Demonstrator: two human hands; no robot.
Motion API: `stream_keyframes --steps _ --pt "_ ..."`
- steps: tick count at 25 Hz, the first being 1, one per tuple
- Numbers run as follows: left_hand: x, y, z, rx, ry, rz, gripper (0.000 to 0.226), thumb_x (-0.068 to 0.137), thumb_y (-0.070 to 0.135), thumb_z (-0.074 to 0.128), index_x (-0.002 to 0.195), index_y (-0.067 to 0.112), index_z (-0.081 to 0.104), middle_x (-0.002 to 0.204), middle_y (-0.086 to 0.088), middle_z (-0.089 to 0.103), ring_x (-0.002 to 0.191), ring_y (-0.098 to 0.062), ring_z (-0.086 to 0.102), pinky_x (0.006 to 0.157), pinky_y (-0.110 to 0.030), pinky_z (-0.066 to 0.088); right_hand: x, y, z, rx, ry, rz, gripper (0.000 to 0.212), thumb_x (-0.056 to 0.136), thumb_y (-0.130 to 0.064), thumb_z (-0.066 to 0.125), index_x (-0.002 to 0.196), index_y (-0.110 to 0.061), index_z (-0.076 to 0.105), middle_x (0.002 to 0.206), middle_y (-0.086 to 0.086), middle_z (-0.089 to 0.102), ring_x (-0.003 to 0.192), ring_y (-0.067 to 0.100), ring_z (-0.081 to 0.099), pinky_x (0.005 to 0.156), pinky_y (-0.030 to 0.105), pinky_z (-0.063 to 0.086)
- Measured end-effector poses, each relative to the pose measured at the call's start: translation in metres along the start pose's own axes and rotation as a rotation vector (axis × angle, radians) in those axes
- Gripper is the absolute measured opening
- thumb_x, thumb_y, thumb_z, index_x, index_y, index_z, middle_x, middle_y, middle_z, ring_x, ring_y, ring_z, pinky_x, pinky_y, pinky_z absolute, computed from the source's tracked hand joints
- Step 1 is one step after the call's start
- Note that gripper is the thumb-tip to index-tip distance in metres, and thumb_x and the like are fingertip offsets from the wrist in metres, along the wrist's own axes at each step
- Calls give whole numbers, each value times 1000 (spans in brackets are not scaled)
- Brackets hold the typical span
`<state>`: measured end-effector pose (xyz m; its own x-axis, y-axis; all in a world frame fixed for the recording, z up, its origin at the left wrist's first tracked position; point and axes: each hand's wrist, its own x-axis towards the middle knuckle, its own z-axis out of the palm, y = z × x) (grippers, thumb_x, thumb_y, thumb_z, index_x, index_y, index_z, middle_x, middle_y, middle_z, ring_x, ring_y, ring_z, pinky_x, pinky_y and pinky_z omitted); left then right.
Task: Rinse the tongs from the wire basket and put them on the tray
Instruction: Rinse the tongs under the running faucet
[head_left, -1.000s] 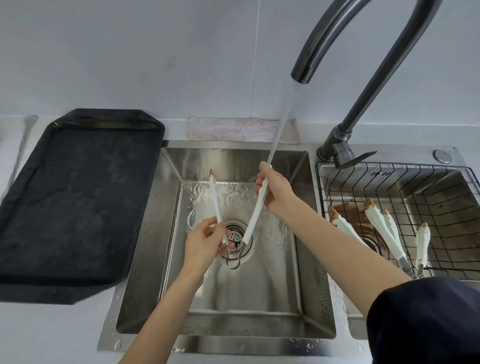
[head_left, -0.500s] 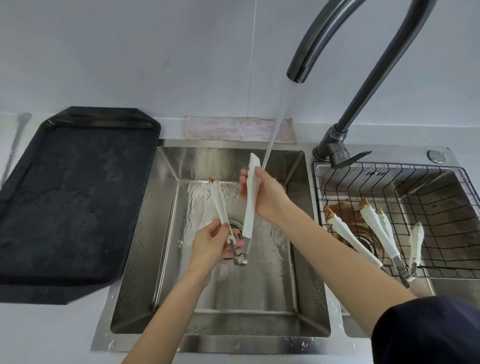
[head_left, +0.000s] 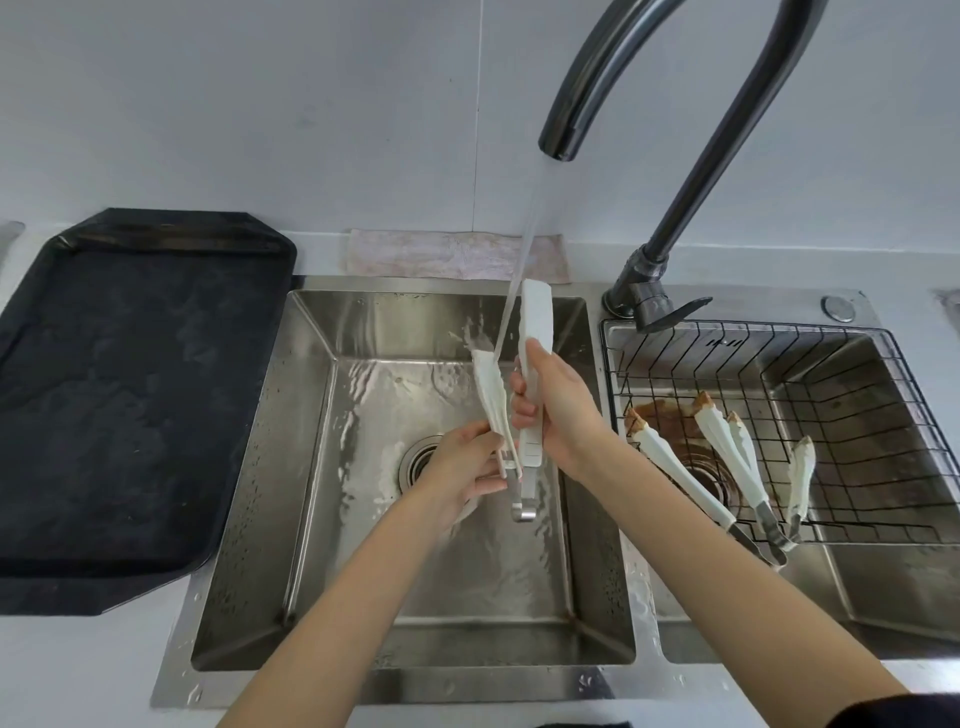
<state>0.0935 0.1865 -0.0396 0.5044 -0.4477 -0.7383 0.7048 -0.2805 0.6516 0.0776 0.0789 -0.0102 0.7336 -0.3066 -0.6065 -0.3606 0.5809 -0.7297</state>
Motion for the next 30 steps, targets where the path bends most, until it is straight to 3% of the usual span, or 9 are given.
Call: stream_keyframes --steps 2,5,9,12,15,21,26,30 --pt "2 0 4 -56 -22 -19 33 95 7 40 126 4 52 89 -6 65 78 -17 63 70 -27 54 -2 -3 -7 -2 7 -4 20 98 -31 39 107 -13 42 61 -2 40 44 7 30 39 16 27" --pt "4 0 7 -122 -45 -50 34 96 11 42 128 4 50 85 -3 66 75 -13 65 65 -25 55 -4 -4 -14 -30 44 -31 20 98 -26 39 110 -11 41 68 -1 43 43 6 33 36 15 29" --pt "3 1 10 -236 -40 -87 16 97 15 43 107 7 53 82 -7 65 74 -15 64 71 -29 52 -1 -3 -21 -174 186 -121 24 95 -17 45 117 -12 39 76 2 49 48 8 39 35 14 34" --pt "6 5 9 -303 7 -100 17 96 24 46 88 12 55 71 -6 65 69 -17 63 68 -29 54 5 3 -32 -206 239 -103 16 97 -20 43 109 -10 45 72 1 49 48 9 39 38 16 36" --pt "10 13 4 -265 21 -25 19 95 30 46 89 14 54 74 -4 59 67 -15 60 64 -26 54 13 15 -37 -158 283 31 26 99 -29 33 92 -9 47 63 2 42 36 6 37 32 16 33" --pt "16 38 5 -295 -55 65 7 93 17 50 89 14 55 81 -3 61 74 -13 61 67 -24 54 15 33 -32 -74 299 256 47 100 -37 27 69 -8 48 32 -4 38 21 5 29 28 13 23" --pt "23 53 16 -304 -84 68 6 93 16 51 93 11 55 87 -3 62 77 -12 62 59 -20 57 13 38 -30 4 290 275 40 99 -33 31 74 -12 53 45 1 51 47 14 38 49 24 30" --pt "25 67 28 -328 -58 1 22 91 29 53 103 10 55 83 -2 61 71 -12 61 53 -24 54 13 31 -30 -19 305 283 33 99 -32 34 83 -13 55 64 4 51 55 14 46 54 24 38"
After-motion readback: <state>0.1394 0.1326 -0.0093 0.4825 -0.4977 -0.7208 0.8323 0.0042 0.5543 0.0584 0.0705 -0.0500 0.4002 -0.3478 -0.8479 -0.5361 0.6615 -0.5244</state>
